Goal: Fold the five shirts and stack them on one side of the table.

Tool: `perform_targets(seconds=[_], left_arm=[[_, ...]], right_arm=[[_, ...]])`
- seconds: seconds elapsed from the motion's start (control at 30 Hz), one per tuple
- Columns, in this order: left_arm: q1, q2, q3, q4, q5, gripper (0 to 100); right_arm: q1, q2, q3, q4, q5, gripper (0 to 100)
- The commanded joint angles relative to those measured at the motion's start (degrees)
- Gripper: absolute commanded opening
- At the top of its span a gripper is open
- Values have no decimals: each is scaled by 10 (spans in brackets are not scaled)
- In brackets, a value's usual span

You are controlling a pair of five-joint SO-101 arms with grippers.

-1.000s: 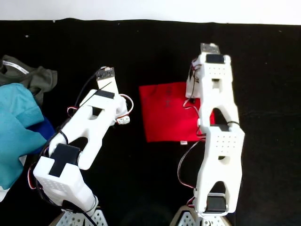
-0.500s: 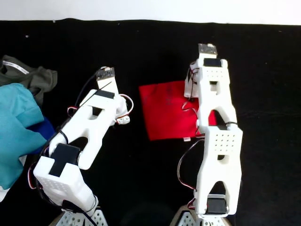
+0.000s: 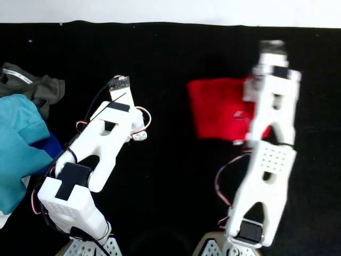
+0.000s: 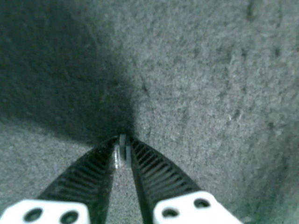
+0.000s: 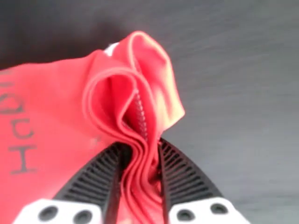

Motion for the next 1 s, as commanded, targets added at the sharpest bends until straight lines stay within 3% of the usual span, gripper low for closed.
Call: perform_targets(seconds=[0.0, 0.17, 0.43, 0.57, 0.73, 0.97], left_arm=[[-4, 4, -16, -4, 0, 8], [-4, 4, -16, -4, 0, 8], [-4, 4, -16, -4, 0, 8], [-4, 4, -16, -4, 0, 8], [-4, 4, -15, -4, 0, 8], [-4, 4, -15, -4, 0, 8]], right_arm=[[70, -7, -37, -50, 58, 6], [110, -7, -34, -115, 99, 6], [106, -7, 15, -225, 128, 6], [95, -7, 28, -219, 128, 39], [82, -16, 22, -138, 110, 241], [108, -44, -101, -53, 91, 193]])
